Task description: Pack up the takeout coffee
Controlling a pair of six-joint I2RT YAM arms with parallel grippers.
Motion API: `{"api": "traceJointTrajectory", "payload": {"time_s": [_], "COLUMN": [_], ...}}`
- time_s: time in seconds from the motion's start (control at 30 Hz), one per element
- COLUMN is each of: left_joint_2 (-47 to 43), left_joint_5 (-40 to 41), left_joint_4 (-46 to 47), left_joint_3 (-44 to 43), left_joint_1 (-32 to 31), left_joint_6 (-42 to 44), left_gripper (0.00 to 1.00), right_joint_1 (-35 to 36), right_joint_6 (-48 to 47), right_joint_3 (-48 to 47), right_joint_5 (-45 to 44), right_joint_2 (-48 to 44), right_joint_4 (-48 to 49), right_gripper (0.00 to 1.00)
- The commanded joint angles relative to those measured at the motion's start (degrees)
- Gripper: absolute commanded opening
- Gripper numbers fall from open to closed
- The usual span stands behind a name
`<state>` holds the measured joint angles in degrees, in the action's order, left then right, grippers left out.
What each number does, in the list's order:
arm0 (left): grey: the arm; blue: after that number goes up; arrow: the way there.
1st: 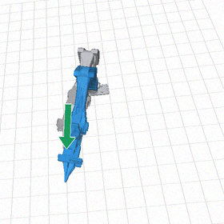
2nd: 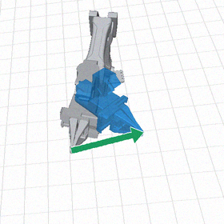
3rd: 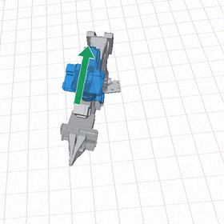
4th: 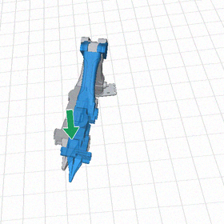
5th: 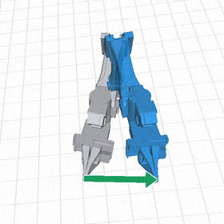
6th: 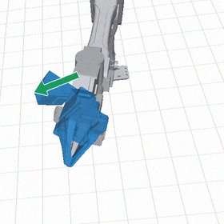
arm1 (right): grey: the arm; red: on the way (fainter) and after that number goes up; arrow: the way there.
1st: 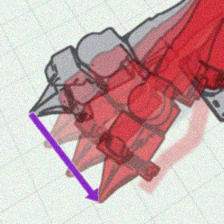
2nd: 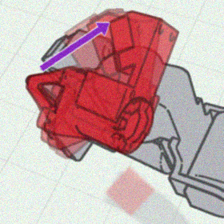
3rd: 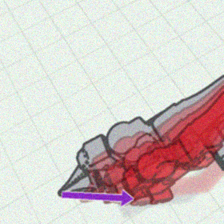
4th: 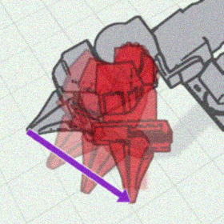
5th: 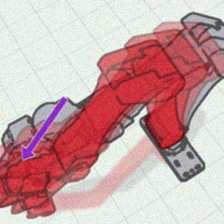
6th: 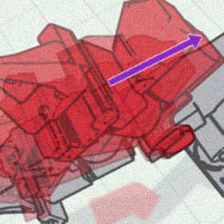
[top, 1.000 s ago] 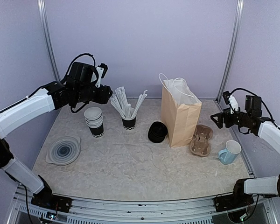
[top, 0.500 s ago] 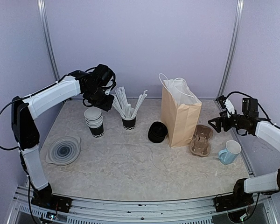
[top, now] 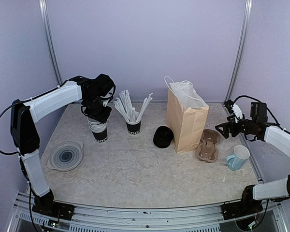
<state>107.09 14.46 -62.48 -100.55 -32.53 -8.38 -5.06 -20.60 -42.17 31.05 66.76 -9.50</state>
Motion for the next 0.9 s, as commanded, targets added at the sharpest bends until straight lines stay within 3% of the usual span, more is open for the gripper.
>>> {"api": "traceJointTrajectory", "payload": {"time_s": [0.0, 0.17, 0.47, 0.6, 0.7, 0.87], "left_joint_2": [-0.62, 0.17, 0.92, 0.98, 1.05, 1.43], "left_joint_5": [1.56, 1.58, 1.47, 1.74, 2.18, 2.50], "left_joint_4": [0.09, 0.66, 0.42, 0.36, 0.34, 0.05], "left_joint_3": [0.70, 0.15, 0.33, 0.09, 0.18, -0.07], "left_joint_1": [0.74, 0.98, 1.05, 1.06, 1.07, 1.16], "left_joint_6": [-0.62, 0.06, 0.64, 0.80, 0.74, 0.65], "left_gripper": [0.35, 0.18, 0.09, 0.09, 0.19, 0.12], "right_joint_1": [0.23, 0.27, 0.23, 0.23, 0.23, 0.23], "right_joint_6": [-0.66, -0.76, -0.76, -0.76, -0.76, -0.76], "right_joint_3": [1.12, 1.47, 1.74, 1.75, 1.82, 1.83], "right_joint_5": [0.85, 0.78, 0.68, 0.85, 1.01, 0.96], "right_joint_2": [-0.22, -0.57, -0.32, -0.19, -0.13, -0.28], "right_joint_4": [0.82, 0.75, 1.05, 1.22, 1.14, 1.14], "right_gripper": [0.98, 0.98, 0.98, 0.98, 0.98, 0.98]}}
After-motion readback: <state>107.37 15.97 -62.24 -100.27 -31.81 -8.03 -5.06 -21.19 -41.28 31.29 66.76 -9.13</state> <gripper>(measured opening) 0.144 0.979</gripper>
